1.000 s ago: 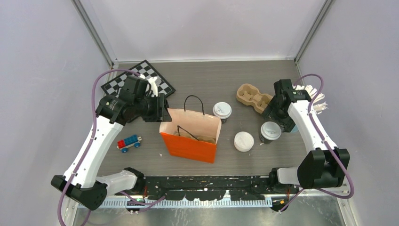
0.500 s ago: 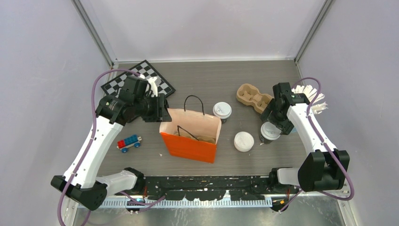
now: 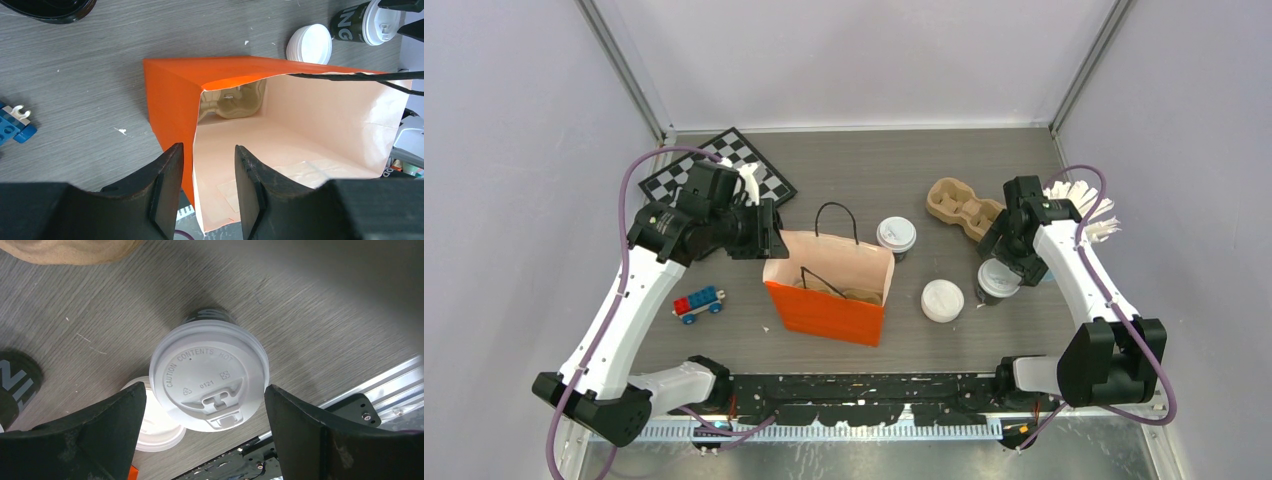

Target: Pack the takeout coffee

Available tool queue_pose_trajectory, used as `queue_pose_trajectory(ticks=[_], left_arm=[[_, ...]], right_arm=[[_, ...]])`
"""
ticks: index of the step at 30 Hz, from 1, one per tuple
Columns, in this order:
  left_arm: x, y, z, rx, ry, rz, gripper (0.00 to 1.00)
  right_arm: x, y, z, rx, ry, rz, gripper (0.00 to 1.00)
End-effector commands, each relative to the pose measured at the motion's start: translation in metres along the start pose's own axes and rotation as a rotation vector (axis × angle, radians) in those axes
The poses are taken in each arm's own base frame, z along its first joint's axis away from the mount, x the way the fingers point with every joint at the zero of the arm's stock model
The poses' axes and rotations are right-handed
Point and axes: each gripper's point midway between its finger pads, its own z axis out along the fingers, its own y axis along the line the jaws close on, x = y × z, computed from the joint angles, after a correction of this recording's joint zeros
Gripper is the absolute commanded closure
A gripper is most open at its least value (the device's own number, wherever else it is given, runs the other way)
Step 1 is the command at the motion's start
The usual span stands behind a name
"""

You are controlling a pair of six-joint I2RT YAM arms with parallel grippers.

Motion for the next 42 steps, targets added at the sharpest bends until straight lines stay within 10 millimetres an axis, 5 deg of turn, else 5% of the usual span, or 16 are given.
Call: queue_pose_trajectory(ticks=[1, 13, 26, 36, 42], left_arm=[[-0.010, -0.005, -0.004, 0.014, -0.038, 0.021, 0.56], [-0.008, -0.003, -0.003, 0.008, -0.035, 0.021, 0.56], [-0.008, -0.004, -0.005, 0.010, -0.039, 0.019, 0.55], [-0.009, -0.002, -0.005, -0.005, -0.045, -0.010, 0.44], [-0.011, -0.002, -0.011, -0.016, -0.054, -0.010, 0.32]], right_arm=[[-0.005, 0.002, 0.000, -0.008, -0.027, 0.026, 0.08], [0.005, -0.001, 0.007, 0.001, -0.001, 0.036, 0.09], [0.002, 0.006, 0.000, -0.044, 0.000, 0.009, 0.25], [-0.010, 0.027, -0.058, -0.139, -0.059, -0.114, 0.26], [-0.016, 0.056, -0.116, -0.249, -0.135, -0.209, 0.26]])
